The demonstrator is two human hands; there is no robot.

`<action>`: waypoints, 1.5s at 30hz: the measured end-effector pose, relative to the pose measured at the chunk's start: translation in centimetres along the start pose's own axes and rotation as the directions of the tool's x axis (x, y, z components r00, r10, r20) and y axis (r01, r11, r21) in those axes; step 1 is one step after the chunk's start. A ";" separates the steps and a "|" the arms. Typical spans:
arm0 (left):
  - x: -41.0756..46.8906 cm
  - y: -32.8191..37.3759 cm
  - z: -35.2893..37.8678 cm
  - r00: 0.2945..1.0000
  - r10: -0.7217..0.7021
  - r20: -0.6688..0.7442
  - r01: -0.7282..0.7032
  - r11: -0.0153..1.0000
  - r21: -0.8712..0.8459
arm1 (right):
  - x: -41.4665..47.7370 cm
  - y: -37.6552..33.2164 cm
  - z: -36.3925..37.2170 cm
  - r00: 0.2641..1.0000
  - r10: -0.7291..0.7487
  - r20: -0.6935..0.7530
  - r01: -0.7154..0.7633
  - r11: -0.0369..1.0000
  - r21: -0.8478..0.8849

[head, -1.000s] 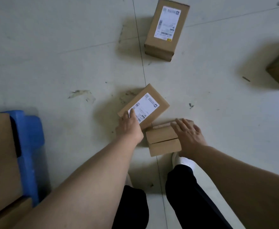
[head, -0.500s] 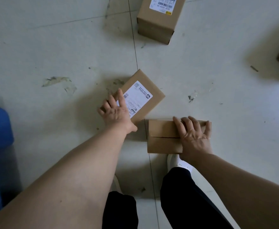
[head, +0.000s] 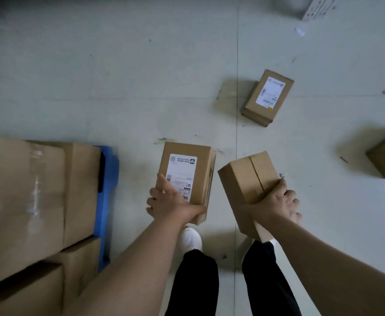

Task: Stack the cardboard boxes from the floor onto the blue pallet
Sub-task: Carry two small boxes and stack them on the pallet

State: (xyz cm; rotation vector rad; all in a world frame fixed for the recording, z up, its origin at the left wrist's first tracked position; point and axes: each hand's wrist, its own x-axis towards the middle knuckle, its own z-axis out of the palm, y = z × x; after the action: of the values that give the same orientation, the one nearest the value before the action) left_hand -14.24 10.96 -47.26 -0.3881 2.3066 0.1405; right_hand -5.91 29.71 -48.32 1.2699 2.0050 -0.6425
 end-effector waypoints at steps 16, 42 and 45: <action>-22.0 -13.0 -24.8 0.960 -0.227 -0.167 0.110 0.848 -0.519 | -26.7 -14.5 -13.9 0.859 -0.511 -0.022 0.504 0.852 -0.142; -16.1 -37.3 -37.2 0.775 -0.632 0.016 0.240 0.270 -0.932 | -44.7 -43.7 -5.2 0.471 -0.839 0.272 0.882 0.458 -0.112; -13.3 -40.1 -39.5 0.784 -0.620 0.044 0.232 0.228 -0.946 | -46.2 -47.6 -2.8 0.455 -0.835 0.310 0.890 0.431 -0.145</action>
State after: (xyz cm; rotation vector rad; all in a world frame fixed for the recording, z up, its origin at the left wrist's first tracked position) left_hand -19.95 -32.53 -9.59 -1.7907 2.0686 1.2367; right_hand -36.20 -14.60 -9.16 -0.1523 2.3878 -0.8342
